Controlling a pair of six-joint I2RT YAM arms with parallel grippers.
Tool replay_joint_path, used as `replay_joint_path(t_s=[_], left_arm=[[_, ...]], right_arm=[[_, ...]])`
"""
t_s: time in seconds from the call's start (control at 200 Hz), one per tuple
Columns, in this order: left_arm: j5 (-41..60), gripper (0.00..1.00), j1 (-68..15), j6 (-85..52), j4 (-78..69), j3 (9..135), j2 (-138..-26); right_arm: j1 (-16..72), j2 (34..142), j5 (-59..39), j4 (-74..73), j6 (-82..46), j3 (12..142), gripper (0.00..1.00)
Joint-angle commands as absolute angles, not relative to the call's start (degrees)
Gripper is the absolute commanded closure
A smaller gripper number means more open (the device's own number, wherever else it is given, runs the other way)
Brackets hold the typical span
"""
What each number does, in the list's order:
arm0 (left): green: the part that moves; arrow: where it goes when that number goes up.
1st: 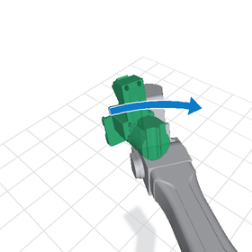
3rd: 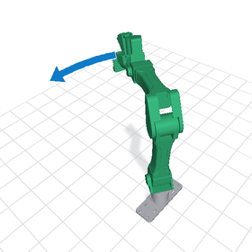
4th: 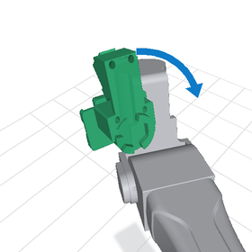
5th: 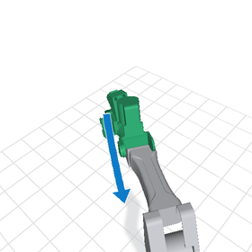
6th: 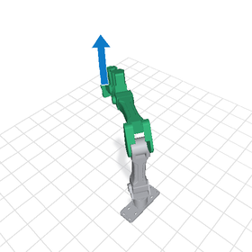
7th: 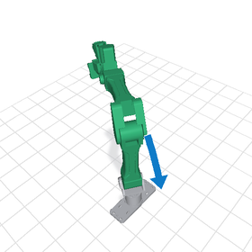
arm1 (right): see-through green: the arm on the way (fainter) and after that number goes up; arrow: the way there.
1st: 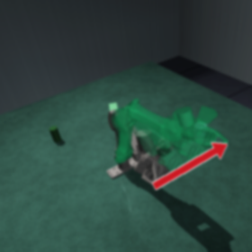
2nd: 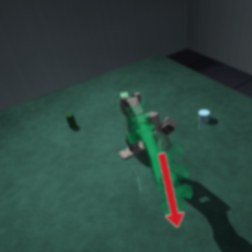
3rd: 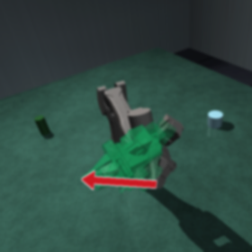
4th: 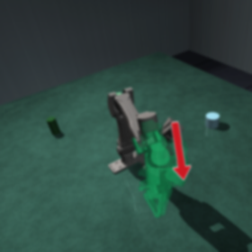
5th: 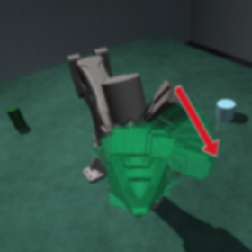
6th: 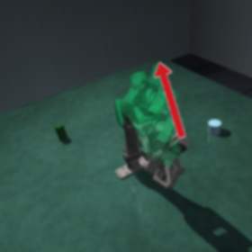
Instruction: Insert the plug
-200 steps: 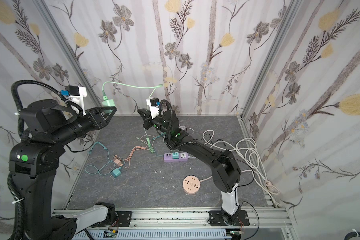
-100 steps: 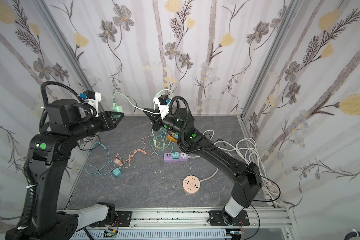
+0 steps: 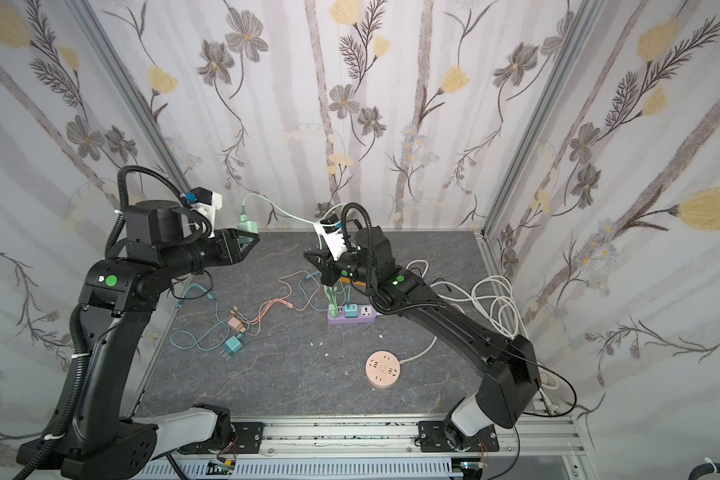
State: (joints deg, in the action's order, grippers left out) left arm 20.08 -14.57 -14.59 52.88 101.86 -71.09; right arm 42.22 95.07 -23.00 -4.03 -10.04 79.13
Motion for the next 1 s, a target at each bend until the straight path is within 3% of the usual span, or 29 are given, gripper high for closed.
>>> replay_joint_path(t_s=[0.0,0.145,0.565,0.804,0.994], left_arm=[[19.65,1.0,-17.58,-11.87,51.29,102.25,-70.88],[14.73,1.0,-24.59,-9.25,52.56,104.45,-71.97],[16.03,1.0,-37.36,-6.87,48.63,110.79,-83.98],[14.9,1.0,-44.03,-4.81,50.27,120.01,-94.39],[12.17,1.0,-45.95,-5.49,50.62,128.89,-103.98]], right_arm=[[39.9,90.84,-22.61,-0.15,-11.72,78.53,1.0],[35.03,83.1,-23.24,3.08,-13.91,76.83,1.0],[15.51,66.11,-18.55,13.55,-17.37,71.34,1.0],[2.09,65.07,-21.13,15.01,-19.49,70.87,1.0],[-5.1,71.27,-25.6,15.13,-18.63,76.61,1.0]])
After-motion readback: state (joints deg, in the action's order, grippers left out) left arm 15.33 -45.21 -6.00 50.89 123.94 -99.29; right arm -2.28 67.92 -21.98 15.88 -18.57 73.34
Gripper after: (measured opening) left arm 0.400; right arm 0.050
